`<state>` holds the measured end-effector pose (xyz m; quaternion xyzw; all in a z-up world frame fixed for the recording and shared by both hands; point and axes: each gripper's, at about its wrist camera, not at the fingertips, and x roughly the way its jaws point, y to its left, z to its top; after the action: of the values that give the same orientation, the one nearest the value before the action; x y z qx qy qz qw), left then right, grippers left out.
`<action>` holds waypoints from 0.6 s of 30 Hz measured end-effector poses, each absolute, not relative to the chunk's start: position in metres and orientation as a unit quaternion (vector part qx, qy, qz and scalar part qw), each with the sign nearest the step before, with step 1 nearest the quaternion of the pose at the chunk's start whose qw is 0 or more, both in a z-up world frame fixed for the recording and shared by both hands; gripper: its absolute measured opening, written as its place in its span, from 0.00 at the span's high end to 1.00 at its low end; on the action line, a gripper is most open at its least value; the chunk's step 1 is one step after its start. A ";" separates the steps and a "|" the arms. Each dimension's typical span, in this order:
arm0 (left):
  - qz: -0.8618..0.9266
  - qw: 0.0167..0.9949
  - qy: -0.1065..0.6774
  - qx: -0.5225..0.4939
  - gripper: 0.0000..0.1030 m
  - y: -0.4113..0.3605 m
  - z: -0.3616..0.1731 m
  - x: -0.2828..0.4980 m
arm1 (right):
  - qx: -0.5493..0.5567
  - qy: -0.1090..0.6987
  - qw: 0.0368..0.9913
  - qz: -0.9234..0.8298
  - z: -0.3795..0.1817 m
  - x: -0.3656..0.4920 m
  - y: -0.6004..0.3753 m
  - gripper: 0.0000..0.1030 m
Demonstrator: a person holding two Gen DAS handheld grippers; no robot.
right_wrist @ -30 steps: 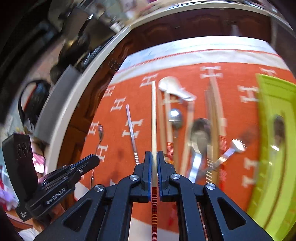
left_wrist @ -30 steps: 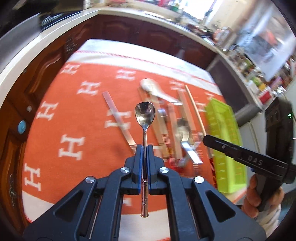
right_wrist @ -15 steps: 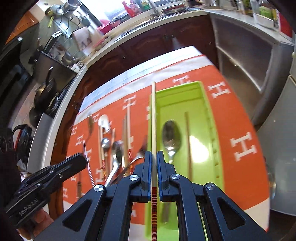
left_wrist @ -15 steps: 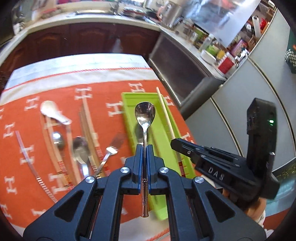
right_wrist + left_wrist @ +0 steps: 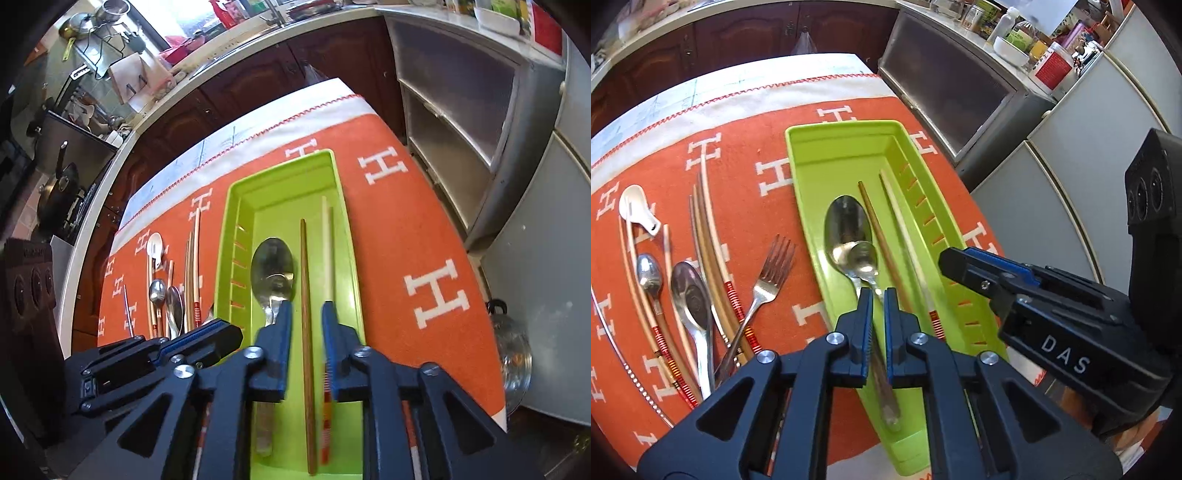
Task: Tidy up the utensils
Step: 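Carry the small spoon and chopstick into the green tray and release both, then move both tools back and lower the right tool onto a steel chopstick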
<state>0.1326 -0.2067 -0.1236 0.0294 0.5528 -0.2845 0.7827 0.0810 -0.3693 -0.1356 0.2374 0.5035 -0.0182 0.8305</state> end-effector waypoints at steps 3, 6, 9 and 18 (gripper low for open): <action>-0.279 0.789 0.546 0.034 0.98 -0.197 -0.118 0.129 | 0.238 0.495 0.835 -0.018 -0.132 0.074 -0.366 0.81; -0.275 0.795 0.540 0.025 0.97 -0.182 -0.108 0.123 | 0.235 0.484 0.843 -0.020 -0.122 0.068 -0.358 0.81; -0.257 0.807 0.532 0.021 0.93 -0.159 -0.101 0.116 | 0.228 0.477 0.849 -0.018 -0.115 0.061 -0.348 0.80; -0.189 0.836 0.515 0.008 0.93 -0.077 -0.087 0.100 | 0.202 0.472 0.858 0.013 -0.091 0.049 -0.299 0.80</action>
<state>0.0996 -0.0773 -0.0866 0.0081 0.5153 -0.1888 0.8359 0.0494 -0.2991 -0.0906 0.2019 0.4716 0.0125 0.8583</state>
